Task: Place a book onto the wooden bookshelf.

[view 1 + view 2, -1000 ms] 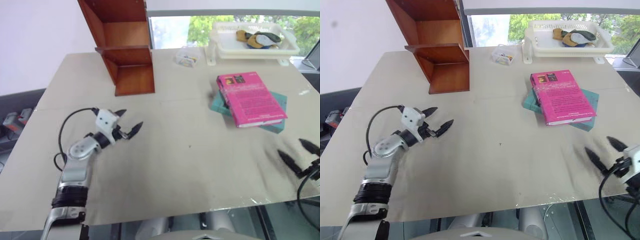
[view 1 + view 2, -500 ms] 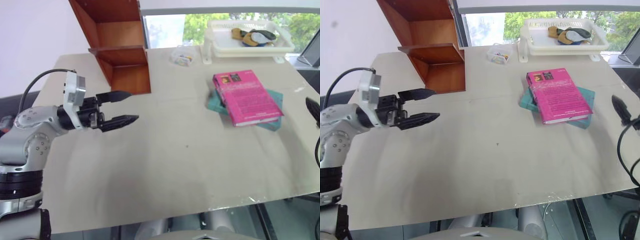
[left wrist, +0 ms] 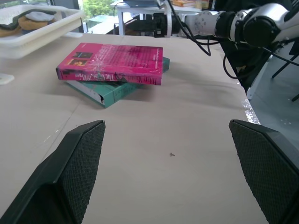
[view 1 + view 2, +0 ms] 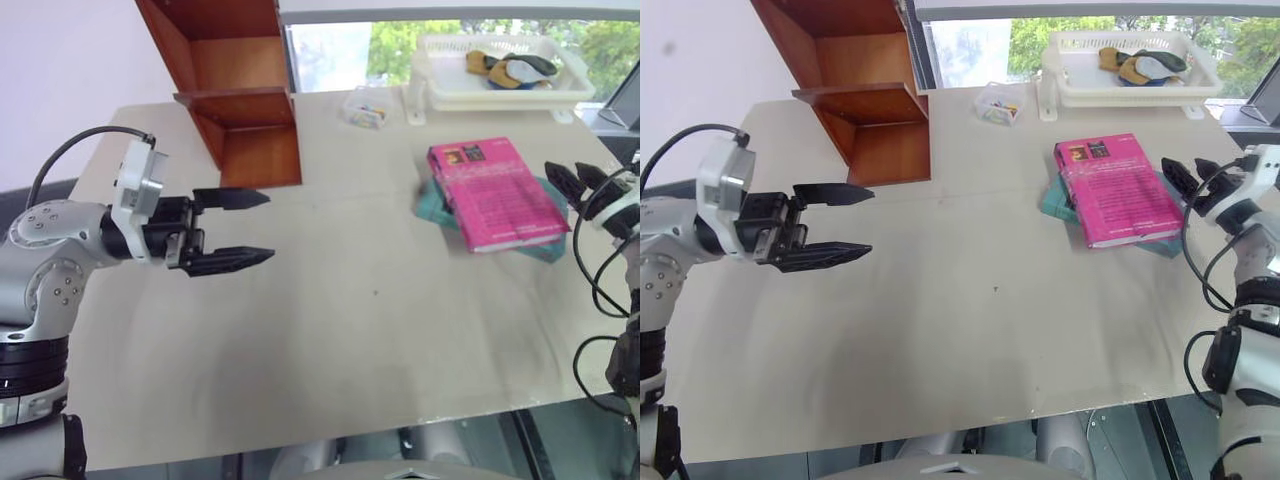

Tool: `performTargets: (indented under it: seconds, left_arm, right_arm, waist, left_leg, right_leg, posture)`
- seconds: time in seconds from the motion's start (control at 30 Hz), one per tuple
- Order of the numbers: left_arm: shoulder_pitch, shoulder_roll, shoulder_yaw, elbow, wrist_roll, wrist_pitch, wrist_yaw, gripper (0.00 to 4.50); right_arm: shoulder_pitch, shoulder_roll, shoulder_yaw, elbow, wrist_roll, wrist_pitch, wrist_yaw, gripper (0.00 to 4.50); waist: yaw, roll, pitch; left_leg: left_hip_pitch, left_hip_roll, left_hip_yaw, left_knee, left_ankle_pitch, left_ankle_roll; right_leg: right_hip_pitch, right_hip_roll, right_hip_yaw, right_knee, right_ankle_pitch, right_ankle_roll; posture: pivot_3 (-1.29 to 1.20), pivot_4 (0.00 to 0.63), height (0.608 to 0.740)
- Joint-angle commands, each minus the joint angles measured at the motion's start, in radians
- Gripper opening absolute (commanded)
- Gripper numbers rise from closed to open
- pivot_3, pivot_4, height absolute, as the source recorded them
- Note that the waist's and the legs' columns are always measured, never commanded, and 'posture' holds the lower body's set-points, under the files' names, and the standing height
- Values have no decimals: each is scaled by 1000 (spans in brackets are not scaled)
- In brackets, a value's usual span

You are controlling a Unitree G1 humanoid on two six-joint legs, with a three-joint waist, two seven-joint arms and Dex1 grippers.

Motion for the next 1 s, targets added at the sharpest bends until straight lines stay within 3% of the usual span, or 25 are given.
performTargets:
  seconds: [0.03, 0.43, 1.0]
  left_arm:
    - [14, 6, 37, -47, -8, -2, 11, 4473]
    - [107, 1, 84, -106, -16, 0, 51, 4473]
    - [103, 12, 88, -97, 2, -2, 49, 4473]
  right_arm:
    - [-34, -7, 26, 66, -45, -10, 45, 4500]
    - [-126, -73, -66, 184, -49, -79, -62, 4500]
    - [-188, -53, -229, 269, 50, 252, -180, 4500]
  waist:
    - [-1, 0, 0]
    - [-18, 0, 0]
    - [-25, 0, 0]
  left_leg:
    - [-1, 0, 0, 0, 0, 0]
    - [-1, 0, 3, -1, 0, 0]
    - [0, 1, 9, -4, 0, 0]
  right_leg:
    - [-1, 0, 0, 0, 0, 0]
    - [-3, 0, 3, 1, 0, 0]
    - [-4, 1, 8, 1, 0, 0]
  posture:
    - [0, 150, 740]
    - [0, 150, 740]
    - [0, 150, 740]
